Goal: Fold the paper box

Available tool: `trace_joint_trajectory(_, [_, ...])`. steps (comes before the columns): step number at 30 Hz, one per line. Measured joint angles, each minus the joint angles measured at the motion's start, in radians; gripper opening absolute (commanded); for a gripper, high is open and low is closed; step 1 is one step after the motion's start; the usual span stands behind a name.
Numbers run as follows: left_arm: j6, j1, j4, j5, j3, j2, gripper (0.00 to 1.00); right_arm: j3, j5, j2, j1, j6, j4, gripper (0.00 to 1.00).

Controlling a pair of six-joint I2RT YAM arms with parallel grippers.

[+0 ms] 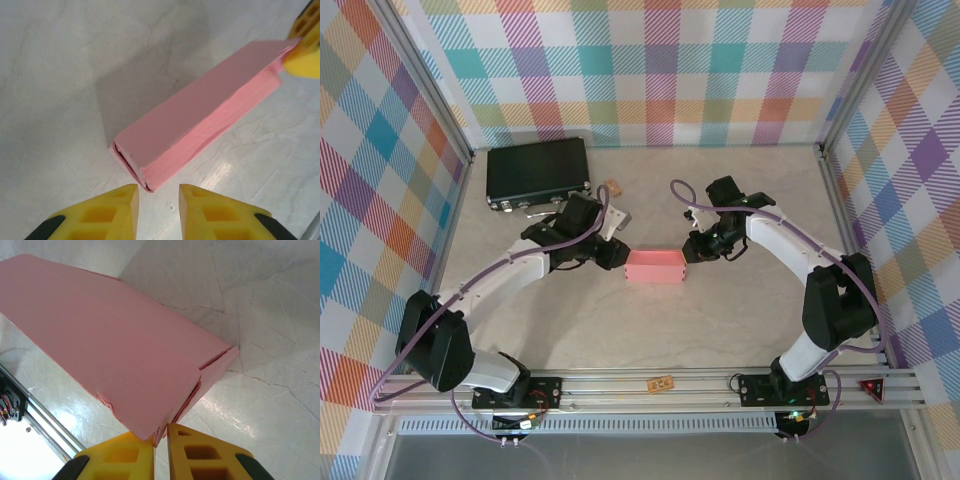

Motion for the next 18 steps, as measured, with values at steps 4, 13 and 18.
trace_joint_trajectory(4, [-0.057, 0.0, 0.066, -0.006, -0.004, -0.008, 0.35, 0.0, 0.0, 0.0, 0.0, 0.0, 0.0, 0.16])
trace_joint_trajectory(13, [-0.16, 0.0, 0.064, -0.045, 0.103, 0.154, 0.32, 0.0, 0.0, 0.0, 0.0, 0.0, 0.0, 0.16])
trace_joint_trajectory(18, [-0.162, -0.01, 0.018, -0.046, 0.133, 0.201, 0.31, 0.0, 0.0, 0.0, 0.0, 0.0, 0.0, 0.19])
